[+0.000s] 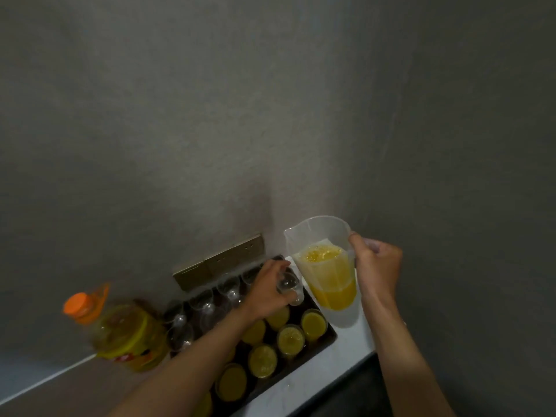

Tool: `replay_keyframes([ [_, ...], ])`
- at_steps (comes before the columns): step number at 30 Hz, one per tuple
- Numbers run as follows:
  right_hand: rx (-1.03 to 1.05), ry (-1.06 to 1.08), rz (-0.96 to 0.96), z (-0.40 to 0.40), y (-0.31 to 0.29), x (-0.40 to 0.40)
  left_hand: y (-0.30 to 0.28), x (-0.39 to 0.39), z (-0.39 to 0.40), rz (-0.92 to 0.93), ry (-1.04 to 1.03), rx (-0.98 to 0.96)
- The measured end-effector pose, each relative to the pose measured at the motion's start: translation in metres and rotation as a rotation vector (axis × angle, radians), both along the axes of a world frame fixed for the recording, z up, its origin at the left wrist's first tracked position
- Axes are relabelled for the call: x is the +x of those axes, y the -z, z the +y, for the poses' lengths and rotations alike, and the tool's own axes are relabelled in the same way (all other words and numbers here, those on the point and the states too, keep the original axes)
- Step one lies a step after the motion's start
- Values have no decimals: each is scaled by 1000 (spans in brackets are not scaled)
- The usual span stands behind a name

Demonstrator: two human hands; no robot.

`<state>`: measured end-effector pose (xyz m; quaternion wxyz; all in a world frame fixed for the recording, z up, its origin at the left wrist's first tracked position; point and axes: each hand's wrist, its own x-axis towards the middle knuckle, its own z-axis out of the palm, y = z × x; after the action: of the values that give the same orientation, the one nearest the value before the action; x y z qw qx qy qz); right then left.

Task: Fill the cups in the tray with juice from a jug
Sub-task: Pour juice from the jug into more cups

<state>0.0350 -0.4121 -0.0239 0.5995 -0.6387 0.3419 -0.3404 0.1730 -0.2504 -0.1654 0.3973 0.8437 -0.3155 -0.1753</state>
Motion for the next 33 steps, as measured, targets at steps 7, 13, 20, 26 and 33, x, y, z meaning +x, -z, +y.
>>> replay_keyframes([
  [7, -11, -65, 14, 32, -11, 4, -10, -17, 45, 96, -360, -267],
  [13, -32, -151, 22, 61, -17, 13, -21, -32, 78, 116, -647, -441],
  [20, -63, -238, 22, 92, -20, 22, -31, -50, 118, 142, -871, -709],
  [26, -102, -307, 20, 122, -28, 27, -34, -63, 148, 236, -983, -896],
  [33, -179, -388, 48, 154, -35, 31, -32, -87, 182, 251, -1030, -860],
])
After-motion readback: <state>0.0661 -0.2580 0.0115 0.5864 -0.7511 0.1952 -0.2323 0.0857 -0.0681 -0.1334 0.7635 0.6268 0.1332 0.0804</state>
